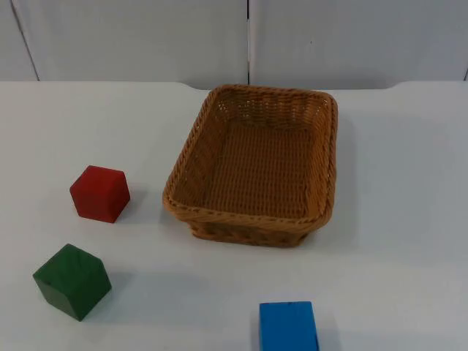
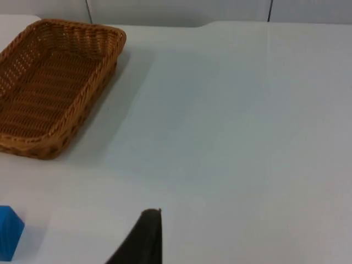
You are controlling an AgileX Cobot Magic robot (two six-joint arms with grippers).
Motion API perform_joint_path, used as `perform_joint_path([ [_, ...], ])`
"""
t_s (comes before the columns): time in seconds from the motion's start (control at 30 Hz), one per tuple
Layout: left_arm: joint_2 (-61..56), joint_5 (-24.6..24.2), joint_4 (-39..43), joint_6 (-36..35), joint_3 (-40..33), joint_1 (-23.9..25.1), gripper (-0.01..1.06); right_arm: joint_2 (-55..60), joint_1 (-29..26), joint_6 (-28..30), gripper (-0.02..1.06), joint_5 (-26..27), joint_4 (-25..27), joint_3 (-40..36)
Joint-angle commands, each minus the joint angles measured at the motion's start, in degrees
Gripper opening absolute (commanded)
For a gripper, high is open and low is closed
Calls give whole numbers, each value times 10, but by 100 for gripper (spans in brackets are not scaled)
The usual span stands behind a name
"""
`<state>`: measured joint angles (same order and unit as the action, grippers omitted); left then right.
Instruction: Pick up one cube with each hand and place exactly two cubes into the same basket, leaving the remaining cube outside.
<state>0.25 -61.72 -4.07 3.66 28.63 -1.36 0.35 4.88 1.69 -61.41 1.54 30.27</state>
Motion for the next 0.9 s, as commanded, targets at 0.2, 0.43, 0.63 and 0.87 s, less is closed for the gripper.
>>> perform_joint_path([
  [0.2, -2, 15, 5, -5, 13, 1, 105, 63, -4, 6, 105, 36, 3, 7],
  [0.43, 15, 18, 5, -5, 30, 1, 105, 121, -4, 6, 105, 68, 1, 11],
  [0.63, 61, 24, 4, -5, 53, 1, 105, 174, -4, 26, 105, 87, 1, 42],
  [0.87, 107, 38, 4, -5, 82, 1, 105, 239, -4, 33, 105, 105, 1, 89],
])
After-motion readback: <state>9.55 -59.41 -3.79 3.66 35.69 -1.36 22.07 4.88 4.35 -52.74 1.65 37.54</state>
